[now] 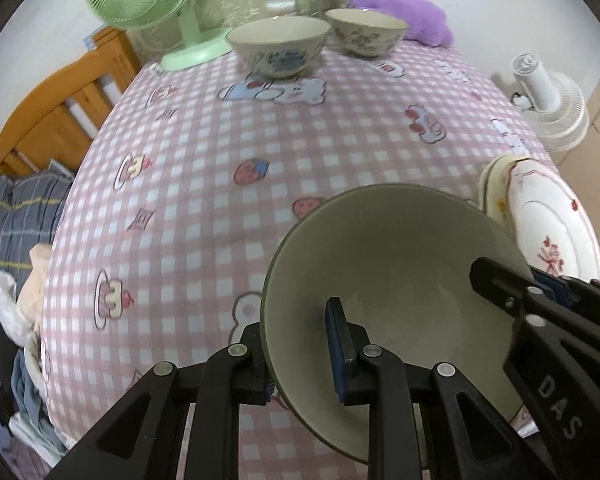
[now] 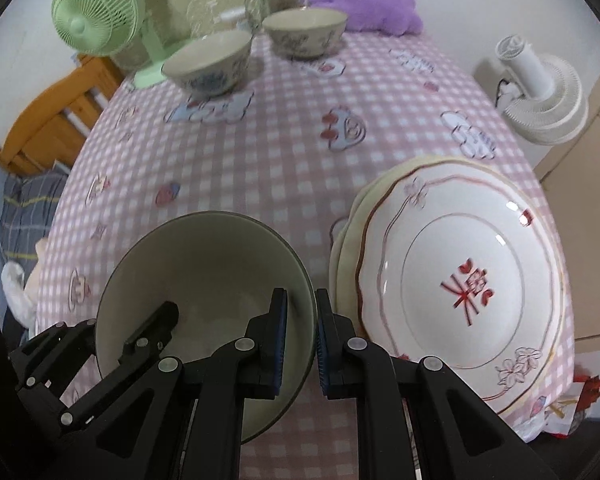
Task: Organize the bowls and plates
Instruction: 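Lift the olive-rimmed bowl with both grippers and carry it beside the plate stack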
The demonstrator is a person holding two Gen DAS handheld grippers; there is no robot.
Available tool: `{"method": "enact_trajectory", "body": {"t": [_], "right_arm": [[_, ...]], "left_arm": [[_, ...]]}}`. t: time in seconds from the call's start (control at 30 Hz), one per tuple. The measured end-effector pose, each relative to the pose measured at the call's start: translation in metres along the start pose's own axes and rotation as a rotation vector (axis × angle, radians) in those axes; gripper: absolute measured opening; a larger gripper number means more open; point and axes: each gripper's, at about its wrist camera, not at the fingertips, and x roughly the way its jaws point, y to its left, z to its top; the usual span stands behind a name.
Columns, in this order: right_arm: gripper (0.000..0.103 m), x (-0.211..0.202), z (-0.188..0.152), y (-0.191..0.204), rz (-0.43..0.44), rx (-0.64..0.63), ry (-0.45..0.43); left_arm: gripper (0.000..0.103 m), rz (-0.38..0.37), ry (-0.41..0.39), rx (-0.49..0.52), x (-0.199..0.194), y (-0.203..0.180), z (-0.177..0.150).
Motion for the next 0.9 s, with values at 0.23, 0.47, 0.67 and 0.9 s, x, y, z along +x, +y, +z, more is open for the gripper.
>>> {"method": "enact_trajectory", "body": {"t": [0.23, 0.47, 0.67, 0.9], "right_arm": [[0.016, 0.002, 0.000, 0.002, 0.041, -0.062, -0.013], [0.020, 0.006, 0.001, 0.012, 0.040, -0.140, -0.004], [0.025, 0.007, -0.003, 0.009, 0.060, -0.139, 0.021], [0.066, -0.016, 0.000, 0.014, 0.033, -0.107, -0.067]], "left_arm": [[0.020, 0.049, -0.017, -0.047, -0.005, 0.002, -0.002], [0.031, 0.058, 0.001, -0.069, 0.000, 0.002, -0.004], [0.051, 0.031, 0.014, -0.063, 0.001, 0.001, -0.005], [0.079, -0.018, -0.064, -0.034, -0.019, 0.011, 0.002]]}}
